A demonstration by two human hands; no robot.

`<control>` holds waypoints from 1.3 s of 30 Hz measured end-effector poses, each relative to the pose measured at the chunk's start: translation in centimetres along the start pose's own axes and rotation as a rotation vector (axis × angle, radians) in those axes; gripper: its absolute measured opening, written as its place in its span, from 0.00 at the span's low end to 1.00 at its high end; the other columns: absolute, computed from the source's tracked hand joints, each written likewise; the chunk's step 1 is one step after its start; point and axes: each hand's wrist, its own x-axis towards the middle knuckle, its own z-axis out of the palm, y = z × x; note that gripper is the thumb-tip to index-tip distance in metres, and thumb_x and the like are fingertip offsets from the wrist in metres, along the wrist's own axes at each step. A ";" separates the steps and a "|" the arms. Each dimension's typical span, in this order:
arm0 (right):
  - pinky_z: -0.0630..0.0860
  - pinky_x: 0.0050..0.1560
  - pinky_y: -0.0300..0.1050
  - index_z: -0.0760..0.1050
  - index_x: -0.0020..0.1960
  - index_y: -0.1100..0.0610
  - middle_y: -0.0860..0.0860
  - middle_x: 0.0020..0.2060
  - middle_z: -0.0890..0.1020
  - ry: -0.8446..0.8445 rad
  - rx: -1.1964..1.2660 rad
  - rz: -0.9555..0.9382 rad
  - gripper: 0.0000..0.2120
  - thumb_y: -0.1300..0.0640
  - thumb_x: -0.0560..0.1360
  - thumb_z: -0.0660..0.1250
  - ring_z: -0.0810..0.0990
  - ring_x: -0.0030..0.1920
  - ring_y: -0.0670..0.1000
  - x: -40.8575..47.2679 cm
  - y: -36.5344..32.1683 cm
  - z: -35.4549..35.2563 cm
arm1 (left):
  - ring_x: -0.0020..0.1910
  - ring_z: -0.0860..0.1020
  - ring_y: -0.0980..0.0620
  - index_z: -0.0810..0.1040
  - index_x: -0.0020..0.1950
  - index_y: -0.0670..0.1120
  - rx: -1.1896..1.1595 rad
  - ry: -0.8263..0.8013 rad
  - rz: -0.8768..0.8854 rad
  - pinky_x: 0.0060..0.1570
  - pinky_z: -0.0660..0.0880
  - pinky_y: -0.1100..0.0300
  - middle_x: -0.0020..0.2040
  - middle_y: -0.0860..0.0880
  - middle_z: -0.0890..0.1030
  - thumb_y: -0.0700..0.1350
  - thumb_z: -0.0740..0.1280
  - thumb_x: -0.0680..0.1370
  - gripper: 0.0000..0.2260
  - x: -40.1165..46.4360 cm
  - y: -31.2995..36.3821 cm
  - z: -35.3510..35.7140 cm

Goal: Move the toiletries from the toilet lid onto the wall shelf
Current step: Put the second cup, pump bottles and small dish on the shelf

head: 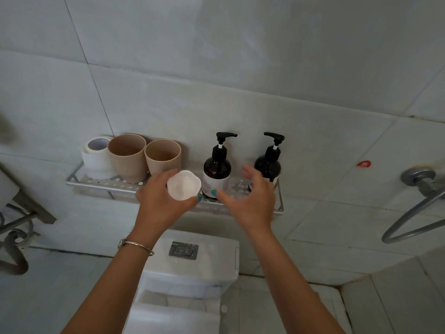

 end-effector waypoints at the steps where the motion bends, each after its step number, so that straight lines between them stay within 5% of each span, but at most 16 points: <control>1: 0.72 0.61 0.55 0.68 0.64 0.40 0.38 0.56 0.77 -0.033 -0.003 0.022 0.40 0.31 0.54 0.71 0.72 0.60 0.46 0.1 -0.3 0.9 | 0.59 0.73 0.48 0.71 0.65 0.51 0.005 -0.001 0.001 0.60 0.72 0.40 0.63 0.49 0.74 0.54 0.80 0.61 0.35 0.0 -0.1 -0.1; 7: 0.65 0.66 0.52 0.68 0.63 0.40 0.40 0.58 0.78 -0.018 -0.067 0.123 0.37 0.36 0.58 0.76 0.70 0.64 0.48 1.2 -0.6 4.0 | 0.57 0.73 0.50 0.71 0.64 0.52 -0.009 0.005 0.000 0.60 0.71 0.40 0.61 0.50 0.75 0.55 0.80 0.61 0.35 0.2 -1.0 -0.9; 12: 0.58 0.60 0.45 0.70 0.62 0.41 0.42 0.56 0.80 0.034 -0.136 0.129 0.33 0.39 0.60 0.76 0.72 0.61 0.50 1.5 -0.4 4.6 | 0.58 0.73 0.50 0.71 0.64 0.53 -0.003 -0.004 0.018 0.60 0.72 0.41 0.61 0.52 0.75 0.57 0.79 0.61 0.35 0.6 -1.1 -1.0; 24: 0.62 0.59 0.47 0.71 0.61 0.46 0.45 0.52 0.81 0.233 -0.160 0.209 0.32 0.39 0.60 0.75 0.75 0.56 0.50 1.8 1.5 3.4 | 0.50 0.72 0.53 0.74 0.60 0.51 -0.007 -0.104 0.051 0.47 0.73 0.57 0.57 0.51 0.76 0.54 0.79 0.63 0.29 2.4 0.9 1.1; 33: 0.75 0.58 0.54 0.72 0.60 0.47 0.44 0.51 0.78 0.261 0.038 0.118 0.32 0.46 0.60 0.80 0.76 0.53 0.48 0.2 2.5 2.2 | 0.48 0.73 0.52 0.75 0.60 0.48 0.168 -0.303 0.066 0.43 0.70 0.58 0.55 0.48 0.80 0.53 0.77 0.66 0.26 4.8 1.1 3.3; 39: 0.76 0.53 0.56 0.74 0.57 0.47 0.41 0.49 0.76 0.269 0.003 -0.012 0.26 0.46 0.61 0.78 0.76 0.50 0.49 -0.7 2.7 0.5 | 0.52 0.78 0.44 0.77 0.57 0.45 0.193 -0.370 0.008 0.49 0.77 0.52 0.55 0.45 0.81 0.52 0.79 0.63 0.26 5.9 1.0 4.7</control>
